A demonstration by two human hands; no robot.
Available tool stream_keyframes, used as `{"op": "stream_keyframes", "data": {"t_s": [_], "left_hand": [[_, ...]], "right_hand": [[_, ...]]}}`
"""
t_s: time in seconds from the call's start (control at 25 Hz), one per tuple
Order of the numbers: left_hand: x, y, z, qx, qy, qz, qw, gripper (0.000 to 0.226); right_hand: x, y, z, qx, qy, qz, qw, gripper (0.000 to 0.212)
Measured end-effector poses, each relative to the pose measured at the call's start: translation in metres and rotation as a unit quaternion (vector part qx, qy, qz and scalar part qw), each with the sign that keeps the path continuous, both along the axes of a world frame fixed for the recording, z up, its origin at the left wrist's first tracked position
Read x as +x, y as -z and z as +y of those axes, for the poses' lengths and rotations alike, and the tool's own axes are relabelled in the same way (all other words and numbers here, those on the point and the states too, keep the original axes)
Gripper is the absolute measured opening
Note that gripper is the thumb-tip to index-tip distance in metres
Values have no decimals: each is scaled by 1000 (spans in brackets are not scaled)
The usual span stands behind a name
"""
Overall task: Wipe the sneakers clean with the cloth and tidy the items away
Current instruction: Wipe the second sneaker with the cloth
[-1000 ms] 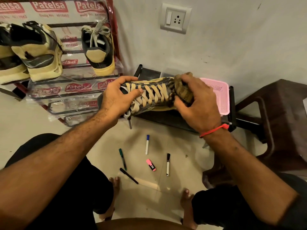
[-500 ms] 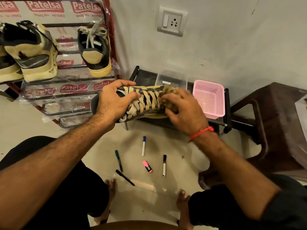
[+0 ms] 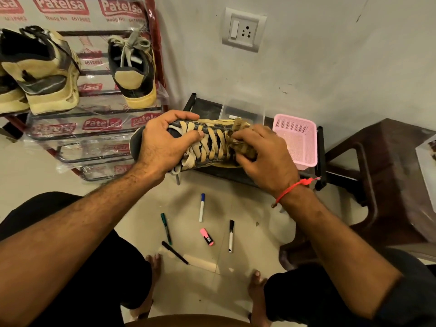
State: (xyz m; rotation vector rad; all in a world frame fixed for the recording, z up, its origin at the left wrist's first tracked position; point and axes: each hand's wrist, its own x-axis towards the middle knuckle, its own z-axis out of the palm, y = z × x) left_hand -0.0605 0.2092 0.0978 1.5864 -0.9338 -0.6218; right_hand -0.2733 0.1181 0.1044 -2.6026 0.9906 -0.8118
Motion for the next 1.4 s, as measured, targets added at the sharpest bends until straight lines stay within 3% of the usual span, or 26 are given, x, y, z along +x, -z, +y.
{"op": "stream_keyframes", "data": {"t_s": [0.16, 0.28, 0.4, 0.56, 0.68, 0.8, 0.96, 1.04, 1.16, 1.28, 1.36, 1.4], "left_hand": [[3, -1, 0, -2, -6, -3, 1000, 31], [3, 0, -1, 1, -8, 2, 1000, 31], [0, -2, -1, 0, 2, -6, 1000, 31], [-3, 1, 0, 0, 7, -15, 1000, 31], [-1, -1, 0, -6, 4, -30, 1000, 31], [0, -1, 2, -6, 16, -45, 999, 31], [-5, -4, 6, -19, 41, -76, 996, 30], [-2, -4, 6, -20, 34, -90, 995, 29], [4, -2, 1, -17, 5, -28, 999, 28], [11, -3, -3, -14, -49, 39, 998, 26], [20, -4, -7, -16, -104, 139, 985, 23], [25, -5, -9, -20, -121, 206, 971, 22]], "right_hand": [[-2, -5, -12, -15, 70, -17, 997, 35], [1, -2, -2, -24, -4, 34, 999, 39], [-3, -6, -14, -25, 98, -8, 995, 36], [1, -1, 2, -12, 25, 20, 999, 37], [-3, -1, -7, 9, 93, -18, 995, 36], [-3, 2, 2, 14, 41, -18, 999, 35], [-3, -6, -10, 4, 94, -69, 993, 32], [-1, -5, 0, 3, 46, -59, 997, 32], [4, 4, 15, -1, 3, 3, 1000, 34], [-9, 6, -12, 12, 59, 94, 994, 29], [-24, 8, -23, 60, 96, 161, 980, 24], [-29, 8, -24, 90, 107, 136, 981, 24]]}}
